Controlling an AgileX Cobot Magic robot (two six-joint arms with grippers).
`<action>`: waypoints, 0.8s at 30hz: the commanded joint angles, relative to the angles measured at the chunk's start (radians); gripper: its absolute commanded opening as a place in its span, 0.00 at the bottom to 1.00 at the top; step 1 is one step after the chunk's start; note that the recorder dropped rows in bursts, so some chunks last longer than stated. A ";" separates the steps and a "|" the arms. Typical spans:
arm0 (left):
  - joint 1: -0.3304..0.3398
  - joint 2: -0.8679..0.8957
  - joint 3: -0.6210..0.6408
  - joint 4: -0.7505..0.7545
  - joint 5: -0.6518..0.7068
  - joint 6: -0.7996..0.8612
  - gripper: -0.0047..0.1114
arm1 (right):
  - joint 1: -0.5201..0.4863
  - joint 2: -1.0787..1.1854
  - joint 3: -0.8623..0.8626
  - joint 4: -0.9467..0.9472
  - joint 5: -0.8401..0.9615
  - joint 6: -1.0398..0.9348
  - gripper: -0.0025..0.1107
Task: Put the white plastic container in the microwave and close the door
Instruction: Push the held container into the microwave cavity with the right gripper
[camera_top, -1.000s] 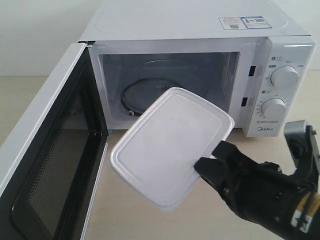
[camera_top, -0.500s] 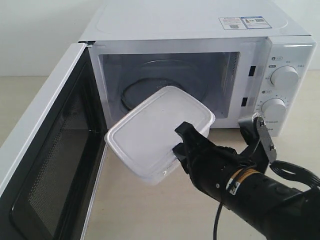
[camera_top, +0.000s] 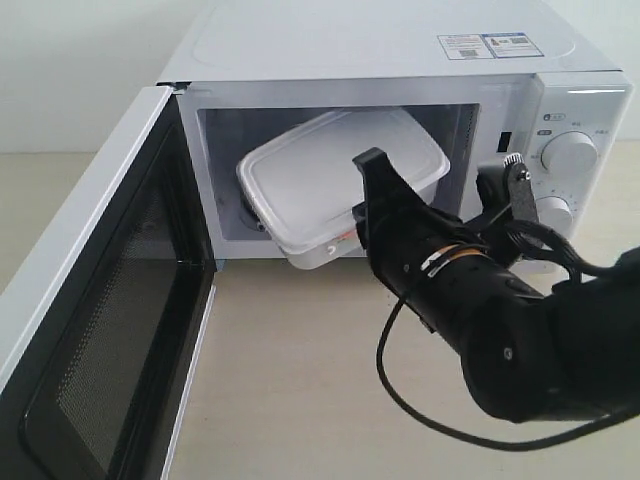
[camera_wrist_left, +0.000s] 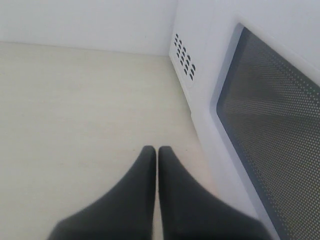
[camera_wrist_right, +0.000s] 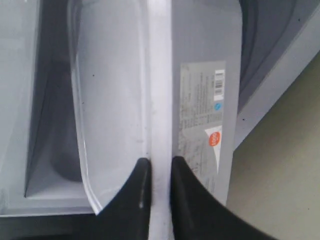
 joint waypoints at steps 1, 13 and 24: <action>0.004 -0.002 0.004 -0.001 -0.005 0.005 0.07 | -0.039 0.036 -0.053 -0.002 0.006 -0.002 0.02; 0.004 -0.002 0.004 -0.001 -0.005 0.005 0.07 | -0.041 0.239 -0.264 0.000 -0.035 0.032 0.02; 0.004 -0.002 0.004 -0.001 -0.005 0.005 0.07 | -0.094 0.265 -0.311 -0.029 -0.014 0.032 0.02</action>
